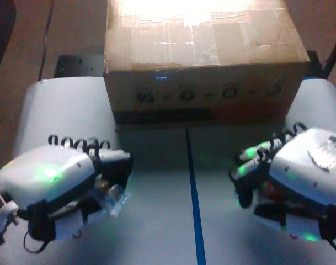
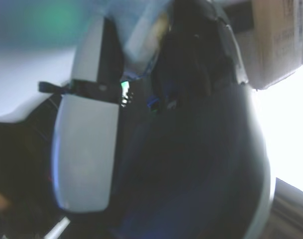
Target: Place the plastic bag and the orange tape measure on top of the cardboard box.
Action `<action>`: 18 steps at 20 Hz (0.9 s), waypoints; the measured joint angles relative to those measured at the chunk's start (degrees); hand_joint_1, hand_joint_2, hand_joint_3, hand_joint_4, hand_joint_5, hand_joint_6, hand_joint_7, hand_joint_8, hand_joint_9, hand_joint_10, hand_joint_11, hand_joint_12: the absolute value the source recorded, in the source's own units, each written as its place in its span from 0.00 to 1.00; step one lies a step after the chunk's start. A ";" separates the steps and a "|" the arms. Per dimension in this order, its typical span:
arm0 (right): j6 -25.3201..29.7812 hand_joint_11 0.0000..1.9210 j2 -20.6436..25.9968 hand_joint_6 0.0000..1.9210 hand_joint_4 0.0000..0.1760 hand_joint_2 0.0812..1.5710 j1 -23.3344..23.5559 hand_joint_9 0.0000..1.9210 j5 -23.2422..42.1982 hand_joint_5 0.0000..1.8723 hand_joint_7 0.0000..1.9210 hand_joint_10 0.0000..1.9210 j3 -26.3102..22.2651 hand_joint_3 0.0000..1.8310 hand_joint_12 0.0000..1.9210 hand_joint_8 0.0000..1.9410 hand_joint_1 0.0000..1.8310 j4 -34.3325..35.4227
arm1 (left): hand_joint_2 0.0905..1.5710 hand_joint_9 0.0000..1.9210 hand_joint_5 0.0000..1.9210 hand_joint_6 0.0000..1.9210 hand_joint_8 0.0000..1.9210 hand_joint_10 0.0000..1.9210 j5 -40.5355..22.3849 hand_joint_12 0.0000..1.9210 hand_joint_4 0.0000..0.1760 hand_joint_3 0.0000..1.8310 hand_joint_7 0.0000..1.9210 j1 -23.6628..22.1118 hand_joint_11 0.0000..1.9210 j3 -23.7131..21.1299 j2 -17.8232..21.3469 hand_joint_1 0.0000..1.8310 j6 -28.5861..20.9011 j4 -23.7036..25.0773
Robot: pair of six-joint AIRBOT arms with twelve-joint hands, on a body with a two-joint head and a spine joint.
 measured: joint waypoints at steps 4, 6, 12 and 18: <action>0.04 0.48 0.42 0.46 0.00 0.74 0.37 0.43 -1.22 0.45 0.41 0.78 -0.24 0.00 0.88 0.72 0.75 -0.52 | 0.89 0.26 0.20 0.90 0.92 1.00 1.55 1.00 0.00 0.00 0.22 -0.79 0.14 -0.61 0.72 0.69 -1.05 1.62; 0.04 0.51 1.11 0.43 0.00 0.75 0.57 0.42 -1.11 0.46 0.39 0.81 -0.61 0.00 0.89 0.74 0.74 -0.59 | 0.90 0.24 0.20 0.92 0.92 1.00 1.70 1.00 0.00 0.00 0.22 -0.79 0.09 -0.85 0.94 0.69 -3.02 2.45; 0.07 0.51 4.74 0.41 0.00 0.73 2.45 0.45 -4.90 0.49 0.41 0.80 -2.47 0.00 0.88 0.74 0.73 -2.43 | 0.91 0.23 0.19 0.96 0.93 1.00 6.54 1.00 0.00 0.00 0.21 -0.79 0.06 -3.23 5.44 0.68 -3.43 2.84; 0.09 0.50 6.47 0.39 0.00 0.71 5.84 0.51 -8.57 0.53 0.47 0.86 -2.43 0.00 0.99 0.73 0.69 -3.19 | 0.87 0.30 0.21 0.88 0.88 0.96 14.47 1.00 0.00 0.00 0.25 -4.35 0.22 -3.30 6.64 0.70 -3.41 2.89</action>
